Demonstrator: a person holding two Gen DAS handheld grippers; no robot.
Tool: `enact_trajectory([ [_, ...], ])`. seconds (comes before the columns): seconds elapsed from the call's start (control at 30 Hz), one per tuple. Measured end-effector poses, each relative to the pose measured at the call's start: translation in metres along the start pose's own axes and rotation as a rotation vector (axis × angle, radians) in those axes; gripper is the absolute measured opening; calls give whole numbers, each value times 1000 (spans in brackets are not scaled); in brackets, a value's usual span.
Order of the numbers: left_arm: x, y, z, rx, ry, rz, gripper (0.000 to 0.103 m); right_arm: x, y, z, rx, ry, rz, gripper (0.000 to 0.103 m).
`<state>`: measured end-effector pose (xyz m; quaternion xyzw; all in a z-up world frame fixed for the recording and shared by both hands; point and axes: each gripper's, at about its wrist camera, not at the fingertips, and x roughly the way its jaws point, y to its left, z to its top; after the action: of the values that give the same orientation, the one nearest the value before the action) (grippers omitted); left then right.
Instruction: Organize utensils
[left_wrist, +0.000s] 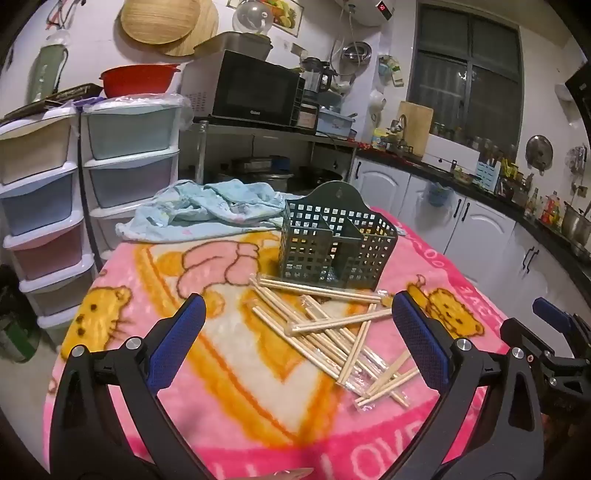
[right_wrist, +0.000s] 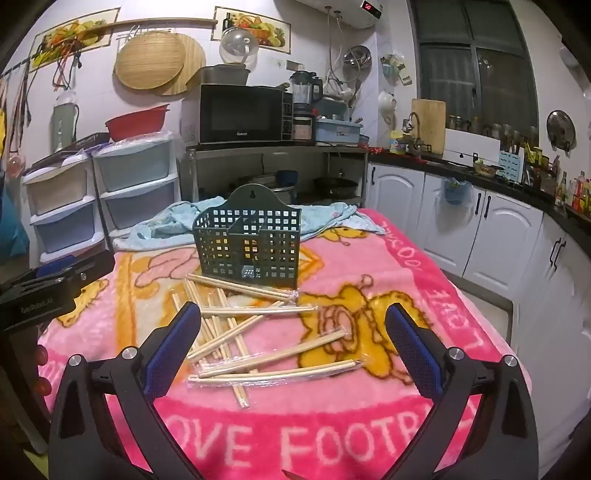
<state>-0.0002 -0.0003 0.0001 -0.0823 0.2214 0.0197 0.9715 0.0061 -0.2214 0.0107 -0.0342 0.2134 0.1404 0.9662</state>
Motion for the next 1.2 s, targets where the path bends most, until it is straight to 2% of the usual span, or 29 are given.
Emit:
enact_trajectory([
  [1.2, 0, 0, 0, -5, -4, -2, 93, -1, 0, 0, -7, 2, -1, 97],
])
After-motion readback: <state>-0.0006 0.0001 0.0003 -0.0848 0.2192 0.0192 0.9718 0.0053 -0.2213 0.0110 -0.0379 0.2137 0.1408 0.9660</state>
